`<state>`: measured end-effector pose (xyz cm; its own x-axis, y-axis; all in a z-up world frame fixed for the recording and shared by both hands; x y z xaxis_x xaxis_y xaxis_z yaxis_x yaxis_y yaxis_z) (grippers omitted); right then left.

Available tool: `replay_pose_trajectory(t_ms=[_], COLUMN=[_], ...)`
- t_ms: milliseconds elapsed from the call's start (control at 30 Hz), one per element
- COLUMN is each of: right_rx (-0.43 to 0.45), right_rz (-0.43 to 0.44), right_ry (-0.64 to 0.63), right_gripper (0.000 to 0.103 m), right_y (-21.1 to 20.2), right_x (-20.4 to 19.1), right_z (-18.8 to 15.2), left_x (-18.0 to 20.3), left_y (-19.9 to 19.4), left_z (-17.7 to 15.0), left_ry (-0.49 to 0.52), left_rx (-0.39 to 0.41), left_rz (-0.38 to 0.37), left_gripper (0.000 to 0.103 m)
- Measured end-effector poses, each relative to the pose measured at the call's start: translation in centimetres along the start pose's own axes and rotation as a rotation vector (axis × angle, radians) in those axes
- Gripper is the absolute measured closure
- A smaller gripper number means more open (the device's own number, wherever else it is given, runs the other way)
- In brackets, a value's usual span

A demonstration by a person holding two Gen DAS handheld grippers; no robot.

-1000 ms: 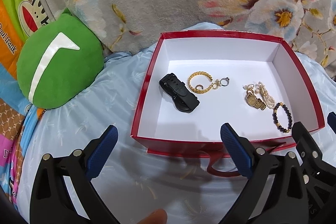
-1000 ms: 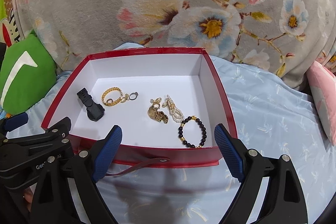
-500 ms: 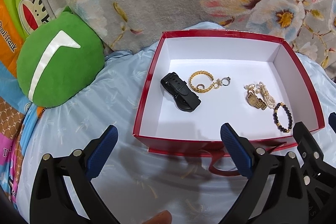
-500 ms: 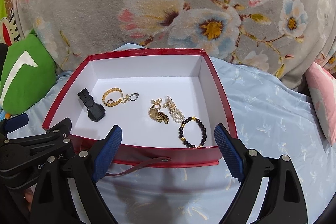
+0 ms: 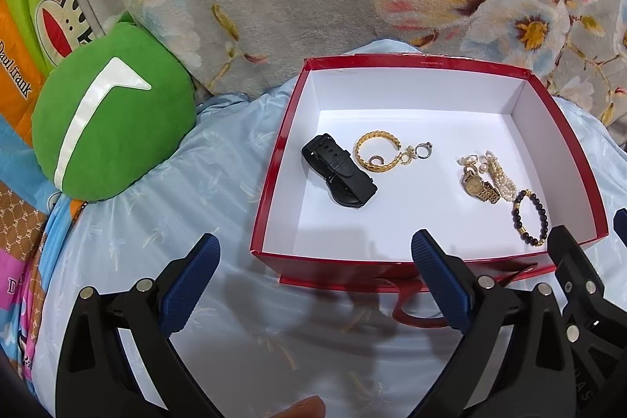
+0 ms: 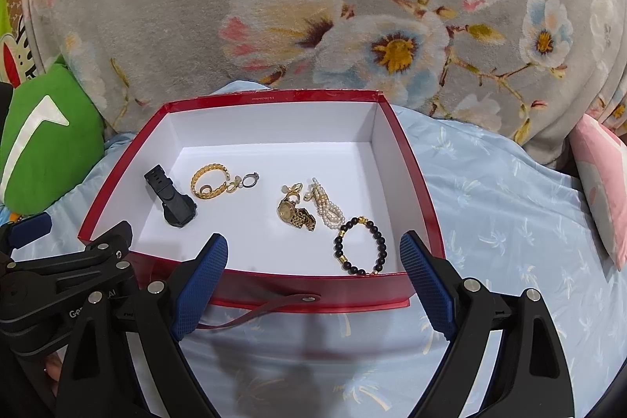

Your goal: Organize jewelry

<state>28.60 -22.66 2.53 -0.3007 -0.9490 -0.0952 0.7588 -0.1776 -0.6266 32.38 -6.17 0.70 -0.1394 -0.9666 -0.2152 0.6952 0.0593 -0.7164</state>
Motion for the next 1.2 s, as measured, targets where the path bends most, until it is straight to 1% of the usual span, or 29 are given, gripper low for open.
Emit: replay_pose_trajectory(t_ms=[1200], right_rx=[0.002], right_rz=[-0.002], right_ry=[-0.005], right_gripper=[0.016], right_y=[-0.07], right_x=[-0.22], right_z=[0.00], left_x=[-0.15], left_y=[0.13], left_z=[-0.08], left_ry=[-0.004], left_rx=[-0.011], left_rz=[-0.005], left_gripper=[0.007])
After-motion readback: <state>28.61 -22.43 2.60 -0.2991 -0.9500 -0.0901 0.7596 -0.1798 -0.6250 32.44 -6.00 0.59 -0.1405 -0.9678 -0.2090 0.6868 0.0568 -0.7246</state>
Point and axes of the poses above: each gripper's, at about its wrist camera, not at the fingertips, and y roughly the way its jaws point, x to its right, z to its top, the point moved 2 cm from there along y, roughly the way its jaws point, and after that the axes turned 8 degrees about y, right-handed, at the moved point
